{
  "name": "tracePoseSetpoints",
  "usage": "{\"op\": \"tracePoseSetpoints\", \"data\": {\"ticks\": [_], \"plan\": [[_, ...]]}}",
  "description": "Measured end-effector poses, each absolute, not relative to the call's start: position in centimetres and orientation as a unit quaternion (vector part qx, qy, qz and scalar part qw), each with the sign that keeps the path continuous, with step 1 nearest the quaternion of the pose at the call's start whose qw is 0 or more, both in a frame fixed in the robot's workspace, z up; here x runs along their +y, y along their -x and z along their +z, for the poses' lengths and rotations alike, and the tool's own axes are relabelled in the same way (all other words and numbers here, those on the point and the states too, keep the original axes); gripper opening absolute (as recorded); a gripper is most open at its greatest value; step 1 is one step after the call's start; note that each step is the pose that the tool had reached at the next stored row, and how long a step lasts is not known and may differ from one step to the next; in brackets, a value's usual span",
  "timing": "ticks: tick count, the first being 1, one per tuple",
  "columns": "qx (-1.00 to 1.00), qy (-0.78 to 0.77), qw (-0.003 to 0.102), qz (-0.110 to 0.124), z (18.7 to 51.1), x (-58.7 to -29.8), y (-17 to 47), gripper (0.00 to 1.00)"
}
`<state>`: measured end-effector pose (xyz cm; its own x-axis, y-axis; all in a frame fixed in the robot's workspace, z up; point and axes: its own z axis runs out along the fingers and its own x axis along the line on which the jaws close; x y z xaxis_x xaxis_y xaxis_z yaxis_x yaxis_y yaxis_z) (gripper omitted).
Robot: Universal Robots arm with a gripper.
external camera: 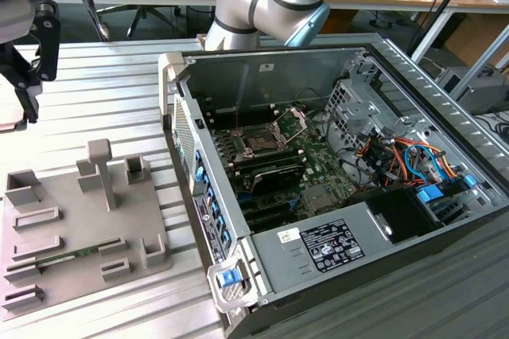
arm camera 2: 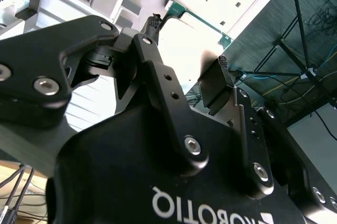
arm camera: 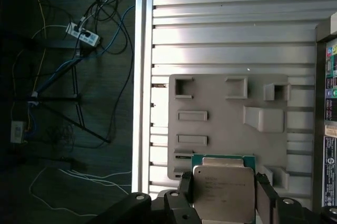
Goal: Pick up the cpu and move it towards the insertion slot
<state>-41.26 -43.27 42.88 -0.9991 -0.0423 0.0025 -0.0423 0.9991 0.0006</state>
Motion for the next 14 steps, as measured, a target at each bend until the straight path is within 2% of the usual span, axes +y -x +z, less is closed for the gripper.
{"op": "tracePoseSetpoints", "data": {"ticks": [14], "plan": [[-1.0,-0.021,0.001,0.0,42.9,-43.3,39.8,0.55]]}}
